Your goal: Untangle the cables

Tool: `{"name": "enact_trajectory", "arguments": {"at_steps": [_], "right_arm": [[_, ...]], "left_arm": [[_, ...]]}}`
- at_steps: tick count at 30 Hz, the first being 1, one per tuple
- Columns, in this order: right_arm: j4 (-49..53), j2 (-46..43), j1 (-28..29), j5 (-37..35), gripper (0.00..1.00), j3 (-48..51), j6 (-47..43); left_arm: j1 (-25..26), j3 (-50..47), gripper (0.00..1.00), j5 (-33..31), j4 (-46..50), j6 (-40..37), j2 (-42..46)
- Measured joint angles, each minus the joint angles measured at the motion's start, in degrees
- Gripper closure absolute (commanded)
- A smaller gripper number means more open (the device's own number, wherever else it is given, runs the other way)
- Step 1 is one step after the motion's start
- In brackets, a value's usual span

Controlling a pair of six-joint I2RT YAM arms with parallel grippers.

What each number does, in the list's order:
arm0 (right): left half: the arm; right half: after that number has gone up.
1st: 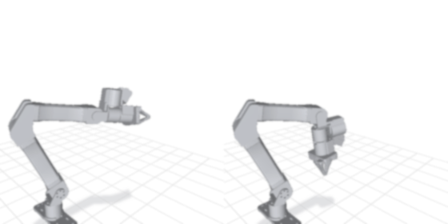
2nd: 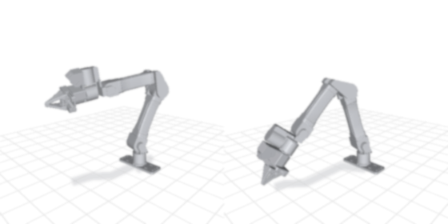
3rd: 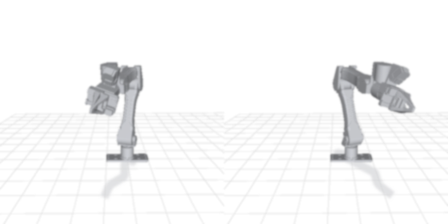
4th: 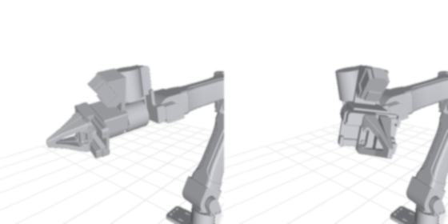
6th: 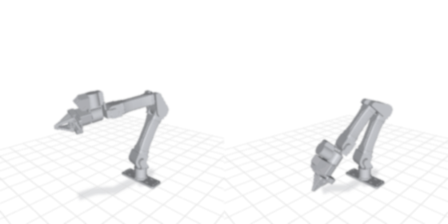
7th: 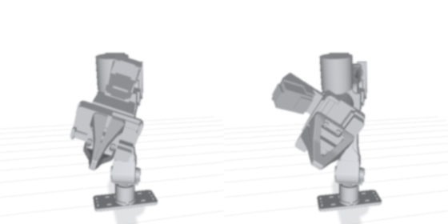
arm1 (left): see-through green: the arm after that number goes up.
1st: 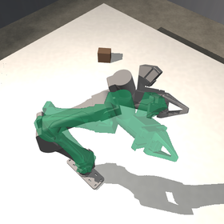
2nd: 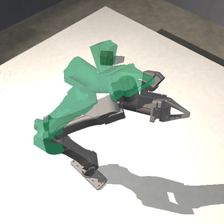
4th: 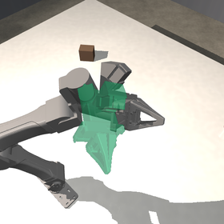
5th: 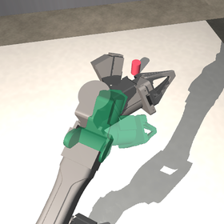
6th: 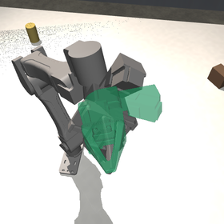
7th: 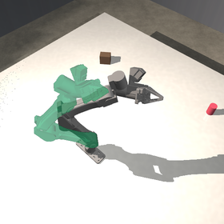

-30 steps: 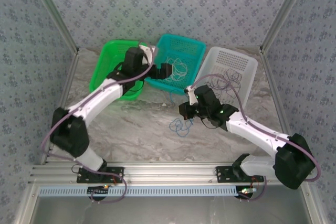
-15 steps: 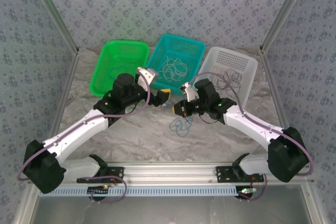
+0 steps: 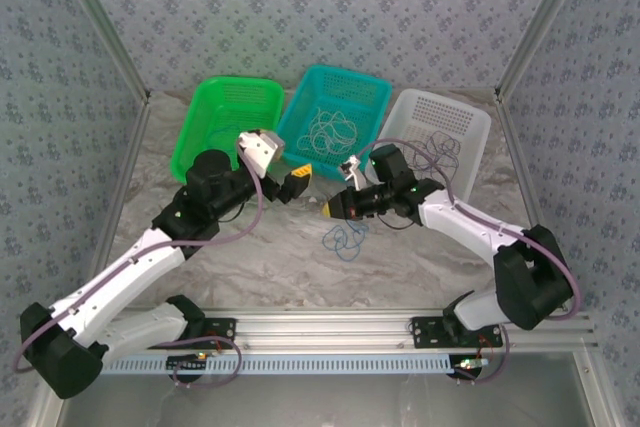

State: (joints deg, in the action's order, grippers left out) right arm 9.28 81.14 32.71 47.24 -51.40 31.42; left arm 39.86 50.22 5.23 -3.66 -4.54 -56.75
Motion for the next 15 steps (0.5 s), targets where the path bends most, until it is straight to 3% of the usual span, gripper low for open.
{"name": "enact_trajectory", "arguments": {"at_steps": [15], "right_arm": [[4.3,1.4,0.6,6.0,1.00,-3.1,2.3]], "left_arm": [[8.7,2.1,0.01,-4.8,5.2,-9.7,-4.8]]}}
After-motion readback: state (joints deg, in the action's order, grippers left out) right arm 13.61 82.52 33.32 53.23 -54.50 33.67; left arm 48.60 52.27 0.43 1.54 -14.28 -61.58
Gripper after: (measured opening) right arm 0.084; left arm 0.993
